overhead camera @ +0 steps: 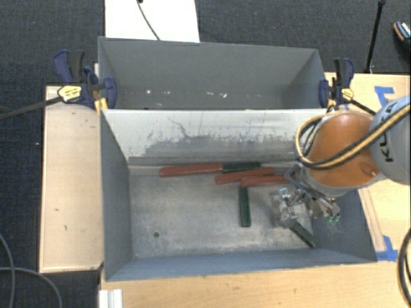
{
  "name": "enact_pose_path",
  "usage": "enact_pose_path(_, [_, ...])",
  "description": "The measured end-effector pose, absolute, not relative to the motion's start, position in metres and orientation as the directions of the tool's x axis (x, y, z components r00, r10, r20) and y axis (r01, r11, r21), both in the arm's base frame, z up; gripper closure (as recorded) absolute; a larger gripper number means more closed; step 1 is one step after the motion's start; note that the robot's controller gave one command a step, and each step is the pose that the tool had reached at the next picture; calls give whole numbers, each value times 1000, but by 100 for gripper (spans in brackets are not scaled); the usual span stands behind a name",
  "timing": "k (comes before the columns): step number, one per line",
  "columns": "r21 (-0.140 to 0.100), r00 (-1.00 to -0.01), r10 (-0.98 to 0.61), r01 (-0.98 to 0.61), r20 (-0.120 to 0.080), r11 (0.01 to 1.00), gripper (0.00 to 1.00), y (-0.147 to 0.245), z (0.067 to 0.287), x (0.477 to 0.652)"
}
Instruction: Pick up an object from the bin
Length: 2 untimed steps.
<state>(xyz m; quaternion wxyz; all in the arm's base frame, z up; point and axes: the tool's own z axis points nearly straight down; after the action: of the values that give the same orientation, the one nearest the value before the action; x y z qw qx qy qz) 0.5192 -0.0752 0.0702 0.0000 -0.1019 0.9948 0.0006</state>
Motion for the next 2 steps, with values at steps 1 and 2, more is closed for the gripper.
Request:
enact_pose_path(1, [-2, -877, -480, -480, -7, 877, 100, -27, 141, 527])
enact_pose_path(2, [0, -880, -475, -475, -3, 880, 0, -28, 139, 526])
